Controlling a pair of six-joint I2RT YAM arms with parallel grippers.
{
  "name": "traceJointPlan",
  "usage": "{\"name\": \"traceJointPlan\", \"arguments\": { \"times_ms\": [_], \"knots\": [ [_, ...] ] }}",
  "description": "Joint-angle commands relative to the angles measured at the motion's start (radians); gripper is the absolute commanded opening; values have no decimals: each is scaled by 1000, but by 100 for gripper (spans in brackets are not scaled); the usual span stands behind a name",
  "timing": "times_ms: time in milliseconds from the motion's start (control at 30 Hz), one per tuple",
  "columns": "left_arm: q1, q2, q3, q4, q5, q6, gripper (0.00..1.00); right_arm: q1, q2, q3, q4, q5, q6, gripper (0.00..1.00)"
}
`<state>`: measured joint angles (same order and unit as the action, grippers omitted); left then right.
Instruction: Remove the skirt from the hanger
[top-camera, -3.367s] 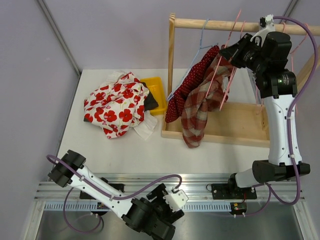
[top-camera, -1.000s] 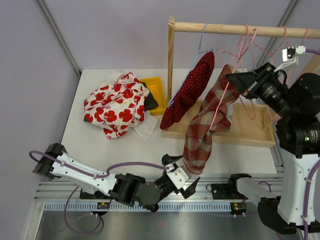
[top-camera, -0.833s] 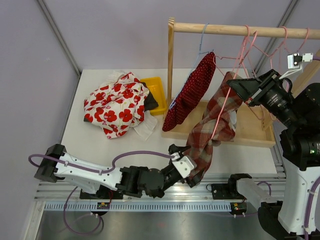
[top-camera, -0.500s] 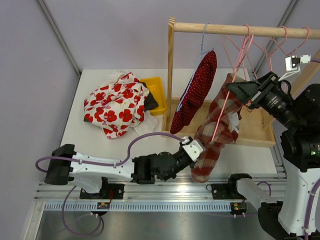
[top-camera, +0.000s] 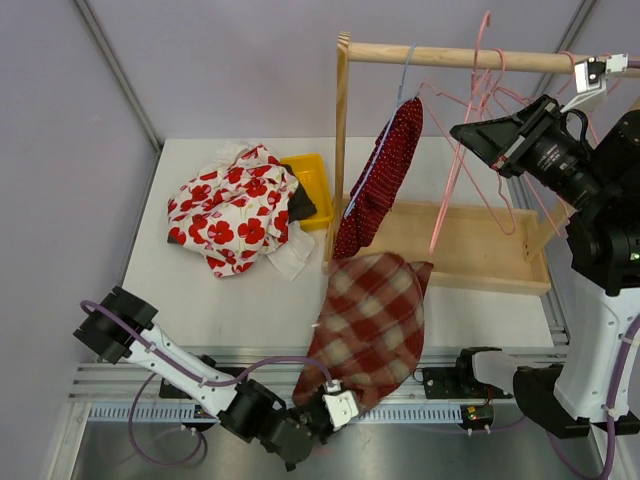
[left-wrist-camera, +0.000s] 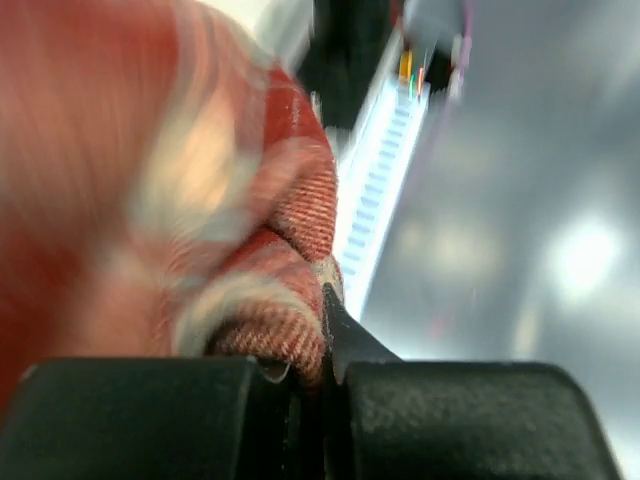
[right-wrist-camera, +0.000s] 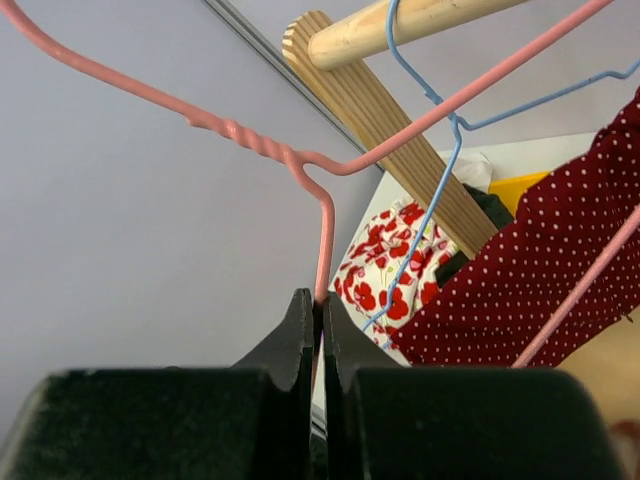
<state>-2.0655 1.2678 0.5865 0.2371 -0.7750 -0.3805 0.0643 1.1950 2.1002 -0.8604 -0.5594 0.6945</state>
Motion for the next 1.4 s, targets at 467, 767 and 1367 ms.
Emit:
{"name": "traceJointPlan", "arguments": {
  "times_ms": [467,767,1367],
  "knots": [
    [29,-197,335,-409,-261,149,0,-4,-58,-404,403,-51,103,0],
    [226,-340,496,-637,-277,285,0,-3,113,-290,284,118,76,0],
    [1044,-349,805,-711,164,611,0,-4,-55,-522,258,151,22,42]
  ]
}}
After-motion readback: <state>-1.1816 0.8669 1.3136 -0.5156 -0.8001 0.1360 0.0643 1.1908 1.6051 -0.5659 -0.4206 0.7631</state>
